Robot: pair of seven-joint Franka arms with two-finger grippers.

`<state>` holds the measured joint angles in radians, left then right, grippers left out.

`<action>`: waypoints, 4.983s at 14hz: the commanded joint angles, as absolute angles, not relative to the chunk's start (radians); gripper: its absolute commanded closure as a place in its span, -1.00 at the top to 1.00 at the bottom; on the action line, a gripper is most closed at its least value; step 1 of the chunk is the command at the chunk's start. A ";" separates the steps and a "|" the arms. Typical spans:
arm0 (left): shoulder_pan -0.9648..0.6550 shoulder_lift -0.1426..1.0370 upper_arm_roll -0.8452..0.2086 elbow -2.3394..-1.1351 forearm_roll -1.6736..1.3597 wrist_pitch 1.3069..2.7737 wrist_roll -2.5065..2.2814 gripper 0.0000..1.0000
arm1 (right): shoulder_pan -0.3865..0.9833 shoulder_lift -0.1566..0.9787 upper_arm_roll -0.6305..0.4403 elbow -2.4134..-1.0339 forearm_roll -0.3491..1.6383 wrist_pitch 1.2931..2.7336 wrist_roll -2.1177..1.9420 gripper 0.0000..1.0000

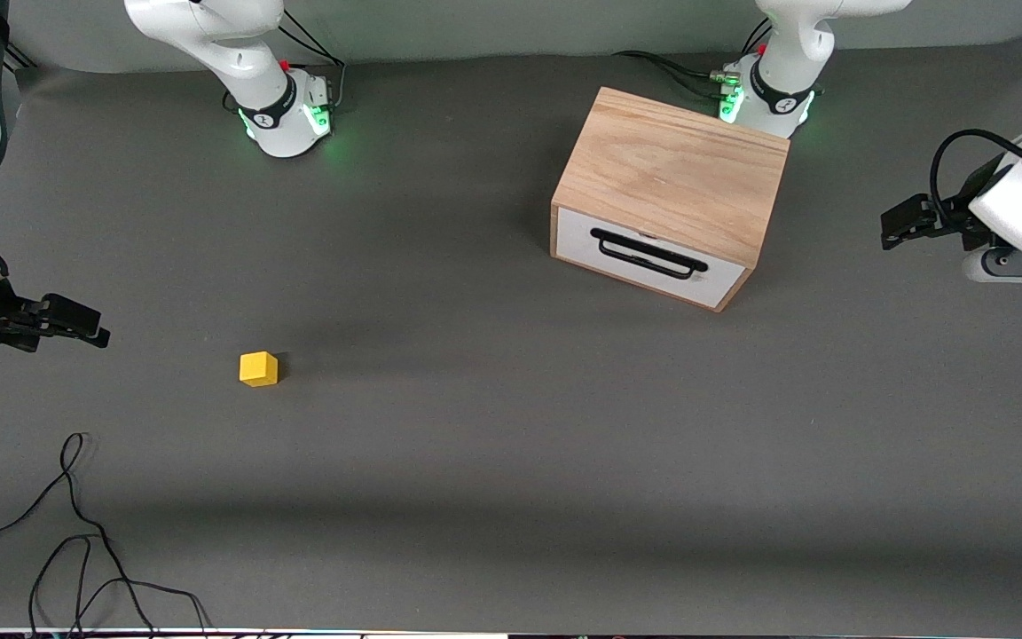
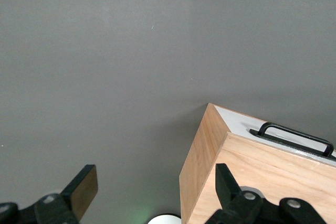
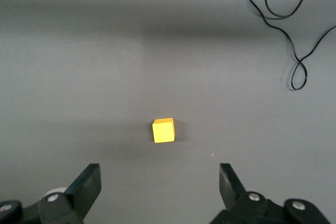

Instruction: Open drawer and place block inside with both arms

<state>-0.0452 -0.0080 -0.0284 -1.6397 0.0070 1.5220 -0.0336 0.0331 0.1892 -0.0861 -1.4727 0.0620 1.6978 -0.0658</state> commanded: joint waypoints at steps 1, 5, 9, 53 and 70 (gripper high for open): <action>-0.052 -0.005 -0.020 -1.625 0.008 1.522 -0.018 1.00 | 0.035 0.186 -0.086 -1.459 0.063 1.664 -0.041 1.00; -0.052 -0.005 -0.020 -1.624 0.008 1.522 -0.018 1.00 | 0.034 0.193 -0.087 -1.459 0.063 1.661 -0.041 1.00; -0.052 -0.006 -0.020 -1.621 0.008 1.522 -0.018 1.00 | 0.032 0.193 -0.087 -1.470 0.063 1.661 -0.055 1.00; -0.241 0.261 -0.385 -1.818 0.043 1.795 -1.913 1.00 | 0.051 0.186 -0.089 -1.549 0.052 1.675 -0.054 1.00; -0.258 0.376 -0.385 -1.858 0.103 1.924 -1.927 1.00 | 0.049 0.184 -0.089 -1.549 0.052 1.674 -0.055 1.00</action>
